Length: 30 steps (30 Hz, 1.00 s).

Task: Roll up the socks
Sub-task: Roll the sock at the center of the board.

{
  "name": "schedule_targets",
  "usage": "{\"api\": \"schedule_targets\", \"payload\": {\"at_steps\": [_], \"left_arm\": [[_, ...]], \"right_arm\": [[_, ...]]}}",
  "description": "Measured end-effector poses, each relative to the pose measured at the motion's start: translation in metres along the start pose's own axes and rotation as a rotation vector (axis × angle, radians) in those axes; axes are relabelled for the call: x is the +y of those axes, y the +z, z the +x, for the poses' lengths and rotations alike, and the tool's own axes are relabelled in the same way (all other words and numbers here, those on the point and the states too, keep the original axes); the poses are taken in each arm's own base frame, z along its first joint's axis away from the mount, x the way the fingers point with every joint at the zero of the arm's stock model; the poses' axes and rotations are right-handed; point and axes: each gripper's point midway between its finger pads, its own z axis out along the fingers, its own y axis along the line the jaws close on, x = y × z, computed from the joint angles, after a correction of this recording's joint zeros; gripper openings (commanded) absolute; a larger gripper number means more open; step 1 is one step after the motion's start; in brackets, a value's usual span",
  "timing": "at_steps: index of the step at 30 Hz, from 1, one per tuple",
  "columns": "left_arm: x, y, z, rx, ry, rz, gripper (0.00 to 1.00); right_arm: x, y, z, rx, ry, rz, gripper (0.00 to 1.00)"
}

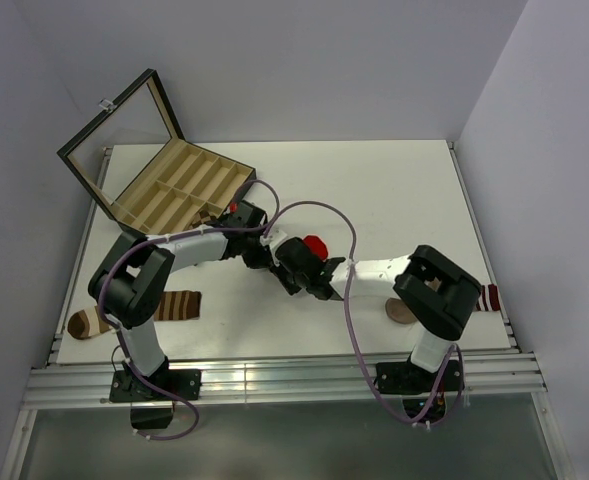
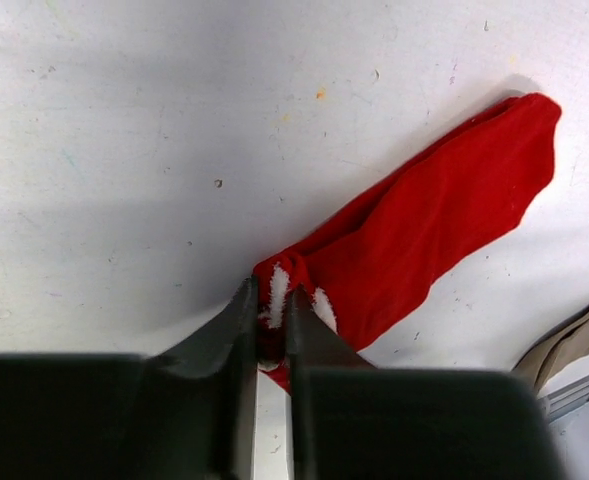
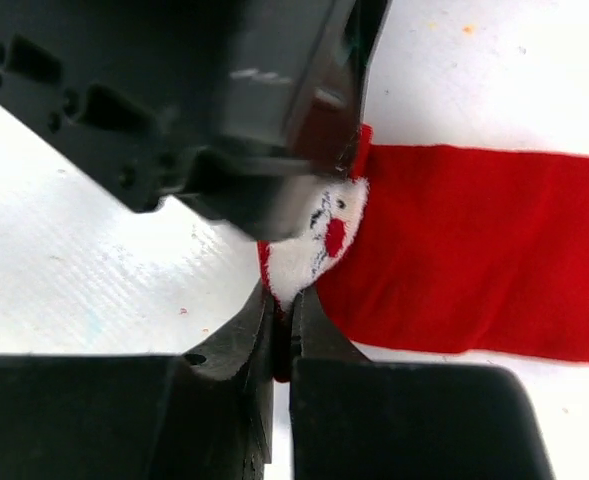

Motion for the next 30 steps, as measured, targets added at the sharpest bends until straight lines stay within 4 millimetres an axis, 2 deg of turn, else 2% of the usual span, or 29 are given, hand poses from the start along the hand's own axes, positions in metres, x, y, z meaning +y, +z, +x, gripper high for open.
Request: {"api": "schedule_targets", "payload": {"at_steps": [2,10,16,19,23,30], "left_arm": [[0.001,0.001,0.0,-0.001,-0.002,0.001,0.3],[0.007,-0.008,-0.001,-0.049,-0.028,0.025,0.54],[0.01,-0.017,-0.001,-0.082,-0.081,0.053,0.75],[0.01,-0.02,0.0,-0.093,-0.11,0.077,0.76],[0.008,-0.02,0.0,-0.101,-0.135,0.095,0.71],[0.006,-0.016,0.003,-0.084,-0.16,0.11,0.63]], "right_arm": [[0.001,0.0,-0.001,0.005,0.035,-0.047,0.0],[-0.012,-0.001,0.001,0.061,0.313,-0.299,0.0],[-0.01,0.003,0.001,0.107,0.543,-0.51,0.0],[-0.012,0.004,0.003,0.134,0.667,-0.604,0.0],[-0.013,0.003,0.004,0.168,0.787,-0.697,0.0],[-0.016,0.004,0.004,0.197,0.889,-0.734,0.0]]}}
